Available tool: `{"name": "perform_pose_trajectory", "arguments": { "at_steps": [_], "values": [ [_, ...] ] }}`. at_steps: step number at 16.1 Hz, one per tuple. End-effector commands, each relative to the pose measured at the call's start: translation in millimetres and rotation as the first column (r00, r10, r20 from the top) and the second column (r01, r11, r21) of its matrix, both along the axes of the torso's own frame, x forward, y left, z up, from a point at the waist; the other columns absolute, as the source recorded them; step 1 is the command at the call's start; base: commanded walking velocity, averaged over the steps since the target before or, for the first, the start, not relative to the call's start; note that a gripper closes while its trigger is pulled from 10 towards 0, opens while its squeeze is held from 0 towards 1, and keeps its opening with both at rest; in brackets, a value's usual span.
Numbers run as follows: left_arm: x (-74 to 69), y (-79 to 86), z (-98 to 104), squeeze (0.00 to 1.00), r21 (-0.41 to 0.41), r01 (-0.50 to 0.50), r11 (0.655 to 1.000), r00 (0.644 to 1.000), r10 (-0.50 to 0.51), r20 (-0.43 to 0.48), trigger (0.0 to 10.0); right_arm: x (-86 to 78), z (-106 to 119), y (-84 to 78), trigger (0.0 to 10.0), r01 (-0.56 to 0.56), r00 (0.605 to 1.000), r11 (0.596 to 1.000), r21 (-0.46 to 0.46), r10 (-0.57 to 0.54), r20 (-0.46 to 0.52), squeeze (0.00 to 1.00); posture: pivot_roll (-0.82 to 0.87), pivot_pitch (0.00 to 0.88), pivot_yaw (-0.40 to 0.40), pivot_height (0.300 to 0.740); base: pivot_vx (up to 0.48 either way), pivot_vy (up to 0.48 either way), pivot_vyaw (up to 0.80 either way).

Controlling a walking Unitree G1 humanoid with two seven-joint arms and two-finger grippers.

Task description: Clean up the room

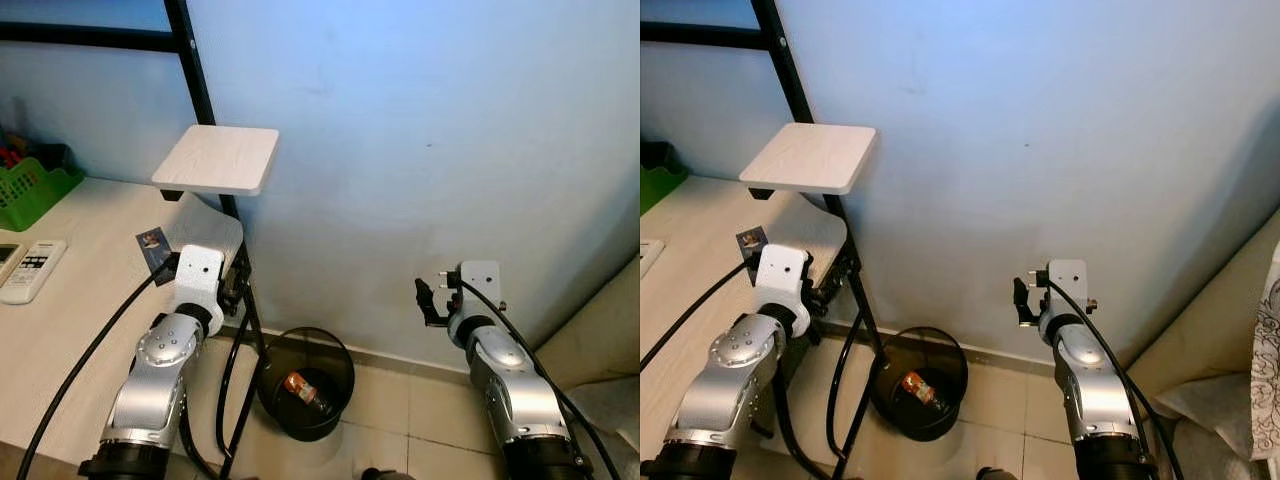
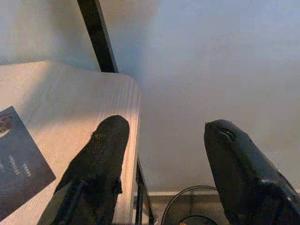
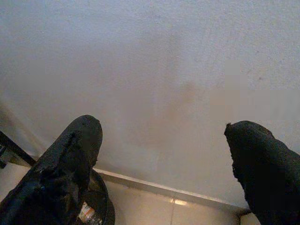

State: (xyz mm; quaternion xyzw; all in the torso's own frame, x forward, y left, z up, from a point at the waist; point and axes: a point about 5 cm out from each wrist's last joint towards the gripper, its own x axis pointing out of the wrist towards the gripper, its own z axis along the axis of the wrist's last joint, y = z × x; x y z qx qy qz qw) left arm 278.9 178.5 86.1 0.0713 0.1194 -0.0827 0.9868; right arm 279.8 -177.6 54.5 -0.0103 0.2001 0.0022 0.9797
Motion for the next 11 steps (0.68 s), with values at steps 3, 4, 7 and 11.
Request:
{"name": "perform_pose_trajectory", "arguments": {
  "at_steps": [3, 4, 7, 11],
  "values": [
    [-3.4, -7.5, -3.6, 0.00, -0.022, 0.025, 0.999, 1.000, -0.024, 0.013, 10.0, -1.9, -3.0, -5.5, 10.0, 0.011, 1.000, 1.000, -0.003, -0.011, -0.007, 0.00, 0.00, 0.000, 0.036, 0.740, 0.000, 0.000, -0.62],
    [-3.1, -9.2, -4.8, 0.00, -0.002, 0.035, 0.999, 0.999, -0.035, 0.015, 10.0, -0.9, -2.4, -5.1, 10.0, 0.003, 1.000, 1.000, -0.003, -0.003, -0.003, 0.00, 0.00, 0.000, 0.040, 0.740, 0.000, 0.000, -0.64],
    [-1.5, -4.7, -4.5, 0.00, 0.023, 0.027, 0.999, 1.000, -0.028, 0.013, 10.0, 0.1, -2.7, -5.1, 10.0, -0.004, 1.000, 1.000, 0.001, 0.004, -0.003, 0.00, 0.00, 0.000, 0.046, 0.740, 0.000, 0.000, -0.65],
    [-1.1, -1.1, -5.8, 0.00, 0.010, 0.006, 1.000, 1.000, -0.006, 0.011, 10.0, 0.6, -2.6, -4.5, 10.0, -0.010, 1.000, 1.000, 0.002, 0.010, 0.000, 0.00, 0.01, 0.000, 0.043, 0.740, 0.000, 0.000, -0.67]
  ]
}}
